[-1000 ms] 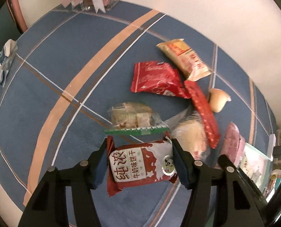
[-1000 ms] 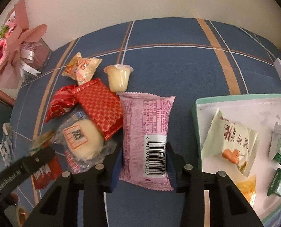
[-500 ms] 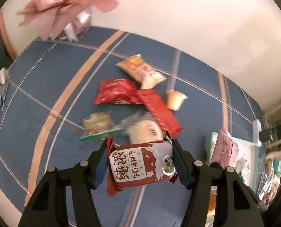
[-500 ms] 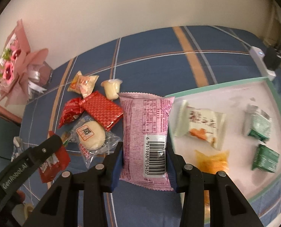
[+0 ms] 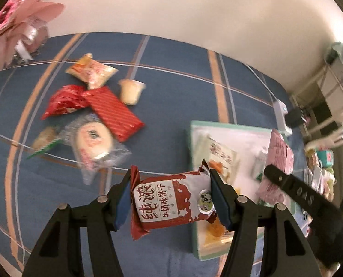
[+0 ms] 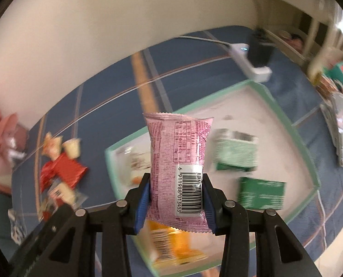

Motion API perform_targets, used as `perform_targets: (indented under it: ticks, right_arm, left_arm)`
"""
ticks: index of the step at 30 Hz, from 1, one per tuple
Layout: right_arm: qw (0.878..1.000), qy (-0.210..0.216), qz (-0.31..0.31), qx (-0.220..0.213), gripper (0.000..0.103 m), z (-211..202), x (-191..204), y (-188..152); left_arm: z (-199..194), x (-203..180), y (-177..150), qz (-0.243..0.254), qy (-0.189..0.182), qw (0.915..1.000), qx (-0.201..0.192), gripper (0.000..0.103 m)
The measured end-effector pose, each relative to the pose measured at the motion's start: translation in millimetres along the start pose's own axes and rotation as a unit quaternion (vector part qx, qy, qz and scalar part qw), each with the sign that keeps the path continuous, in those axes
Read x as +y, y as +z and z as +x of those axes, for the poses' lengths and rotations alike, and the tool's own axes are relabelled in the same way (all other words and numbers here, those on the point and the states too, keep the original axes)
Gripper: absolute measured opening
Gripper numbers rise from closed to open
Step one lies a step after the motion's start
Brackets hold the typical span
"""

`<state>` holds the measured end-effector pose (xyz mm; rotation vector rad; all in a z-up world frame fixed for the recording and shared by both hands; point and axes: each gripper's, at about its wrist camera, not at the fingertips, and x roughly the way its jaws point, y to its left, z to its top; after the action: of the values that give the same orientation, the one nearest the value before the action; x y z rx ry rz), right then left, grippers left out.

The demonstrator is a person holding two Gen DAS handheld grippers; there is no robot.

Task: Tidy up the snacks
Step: 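Lift both packs and carry them over the white tray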

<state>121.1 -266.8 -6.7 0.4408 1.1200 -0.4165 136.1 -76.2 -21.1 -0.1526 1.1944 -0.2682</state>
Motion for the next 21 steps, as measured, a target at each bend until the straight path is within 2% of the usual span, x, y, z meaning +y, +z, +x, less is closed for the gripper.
perform_targets:
  ticks: [8,14,21]
  right_arm:
    - [0.997,-0.029,0.067,-0.003,0.044,4,-56,14]
    - [0.994,-0.048,0.094,-0.017,0.044,1,-81,22]
    - [0.989,-0.063,0.132,-0.028,0.044,1,-113,30]
  left_arm:
    - [25,-51,-9,0.066,-0.003,0.9976,0.022,0.064]
    - [50,-86,-1,0.082,-0.008,0.9955,0.048,0.064]
    - [60,-112,16,0.086,-0.012,0.9959,0.026,0.064]
